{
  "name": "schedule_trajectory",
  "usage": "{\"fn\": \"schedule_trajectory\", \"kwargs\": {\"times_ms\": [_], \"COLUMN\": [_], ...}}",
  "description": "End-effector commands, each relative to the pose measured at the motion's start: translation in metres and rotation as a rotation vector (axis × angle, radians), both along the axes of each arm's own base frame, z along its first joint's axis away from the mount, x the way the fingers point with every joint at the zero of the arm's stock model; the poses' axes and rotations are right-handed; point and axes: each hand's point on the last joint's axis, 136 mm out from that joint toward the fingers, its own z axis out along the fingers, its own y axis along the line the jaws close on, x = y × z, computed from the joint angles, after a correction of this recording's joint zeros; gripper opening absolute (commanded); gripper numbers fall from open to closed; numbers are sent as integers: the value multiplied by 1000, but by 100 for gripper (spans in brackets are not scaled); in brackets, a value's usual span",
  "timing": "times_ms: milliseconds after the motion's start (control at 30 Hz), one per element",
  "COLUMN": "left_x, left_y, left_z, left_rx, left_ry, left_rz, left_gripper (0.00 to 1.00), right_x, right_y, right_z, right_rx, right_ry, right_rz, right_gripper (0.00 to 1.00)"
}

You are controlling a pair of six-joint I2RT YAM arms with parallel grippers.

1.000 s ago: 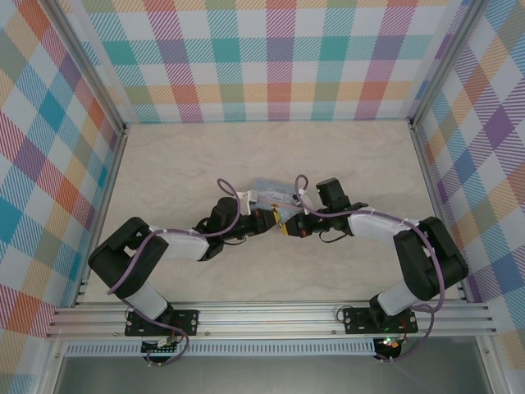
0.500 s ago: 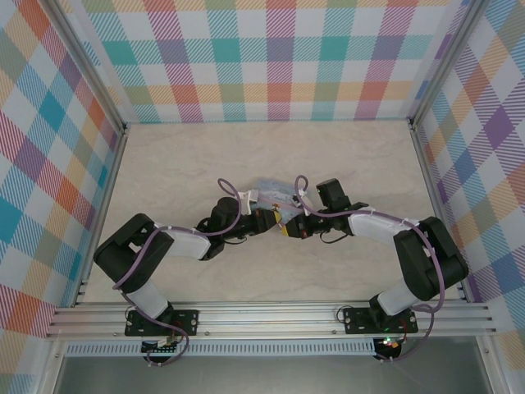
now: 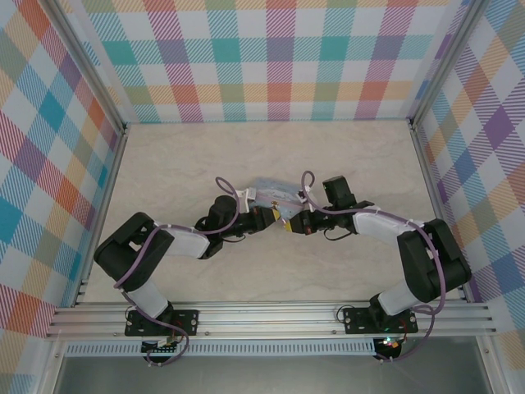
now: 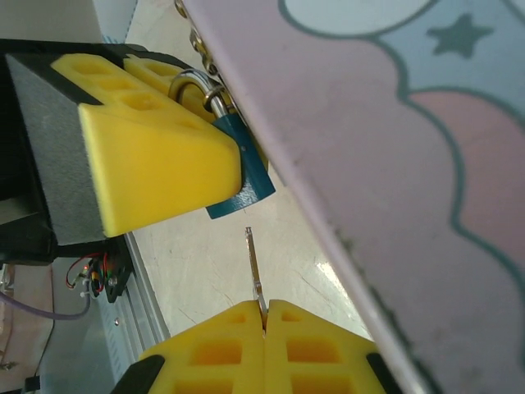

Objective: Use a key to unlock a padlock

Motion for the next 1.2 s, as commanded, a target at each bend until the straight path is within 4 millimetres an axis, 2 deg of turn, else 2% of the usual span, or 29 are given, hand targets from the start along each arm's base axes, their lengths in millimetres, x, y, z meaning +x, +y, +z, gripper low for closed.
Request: {"fn": "schedule_trajectory", "kwargs": {"times_ms": [0,400,733,1167], "left_x": [2,5,2,-4], "left_y": [-5,-8,-7,-8], "left_z": [22,23,19,24], "left_rx": [-67,-97,-86,-94], "left_ry": [-86,-74,-67,-85], "left_rz": [-33,-30,-34,-64], "left_gripper": [0,0,0,0], "right_x": [-4,-7,4,14], "right_y": [5,7,7,9], "right_z": [12,-2,3,5], "right_rx": [51,3,6,5], "right_ry": [-11,10,-14,-10], "right_rz": [35,57,16,-9], "right_gripper": [0,0,0,0]}}
